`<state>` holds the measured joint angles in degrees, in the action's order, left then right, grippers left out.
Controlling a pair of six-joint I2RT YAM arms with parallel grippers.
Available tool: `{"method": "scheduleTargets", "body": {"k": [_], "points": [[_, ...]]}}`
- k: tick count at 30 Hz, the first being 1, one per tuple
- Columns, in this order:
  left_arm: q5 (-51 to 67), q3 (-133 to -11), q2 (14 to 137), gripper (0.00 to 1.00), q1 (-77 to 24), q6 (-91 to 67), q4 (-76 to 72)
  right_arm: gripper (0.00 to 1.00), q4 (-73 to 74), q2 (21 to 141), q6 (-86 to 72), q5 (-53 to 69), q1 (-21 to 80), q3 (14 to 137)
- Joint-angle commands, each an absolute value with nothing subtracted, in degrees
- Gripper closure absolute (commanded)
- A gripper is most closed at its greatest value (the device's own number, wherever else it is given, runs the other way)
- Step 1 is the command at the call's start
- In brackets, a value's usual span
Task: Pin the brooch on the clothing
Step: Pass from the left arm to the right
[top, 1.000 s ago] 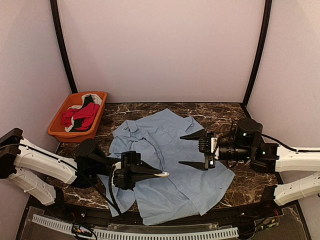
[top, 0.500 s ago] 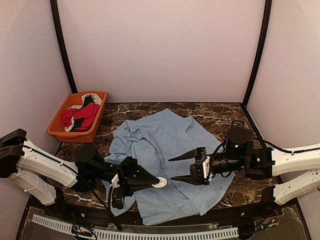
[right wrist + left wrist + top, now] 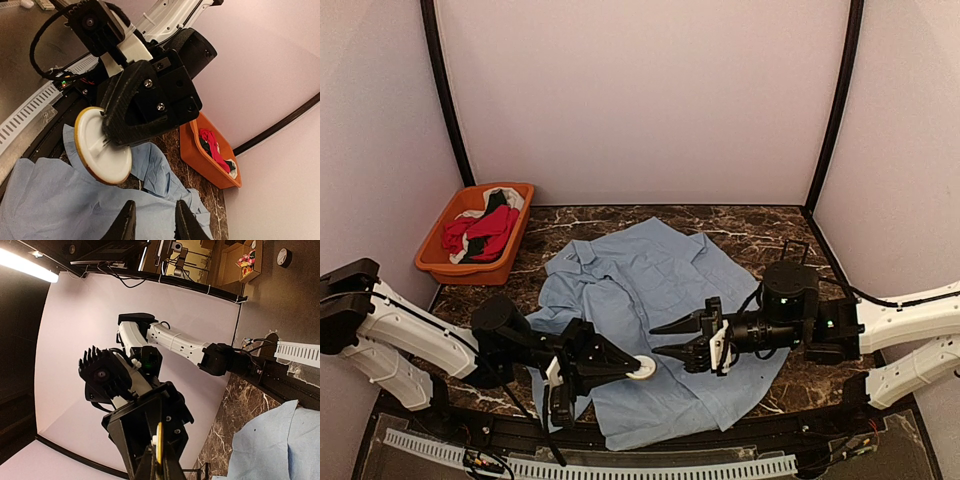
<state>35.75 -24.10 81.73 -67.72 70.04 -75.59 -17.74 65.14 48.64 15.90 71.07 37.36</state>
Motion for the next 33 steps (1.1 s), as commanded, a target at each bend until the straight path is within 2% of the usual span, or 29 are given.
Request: {"method": "scheduleTargets", "body": {"k": [1, 6, 12, 18, 33], "points": [[35.1, -22.7, 82.5, 0.99, -67.9, 68.9, -82.9, 0.76, -20.5, 64.9, 49.0, 15.1, 71.8, 36.7], [34.8, -22.7, 83.7, 0.99, -67.9, 67.1, -86.4, 0.83, -19.2, 65.3, 50.5, 15.5, 72.7, 37.4], [34.5, -22.7, 83.8, 0.99, -67.9, 66.7, -87.8, 0.83, -15.0, 66.6, 51.3, 14.4, 74.2, 38.2], [34.8, -22.6, 82.9, 0.99, -67.9, 66.1, -88.3, 0.80, -19.3, 65.7, 51.4, 11.0, 74.1, 35.8], [34.1, -22.6, 81.0, 0.99, -67.9, 66.8, -87.8, 0.83, -14.4, 63.8, 52.0, 15.8, 76.3, 37.5]]}}
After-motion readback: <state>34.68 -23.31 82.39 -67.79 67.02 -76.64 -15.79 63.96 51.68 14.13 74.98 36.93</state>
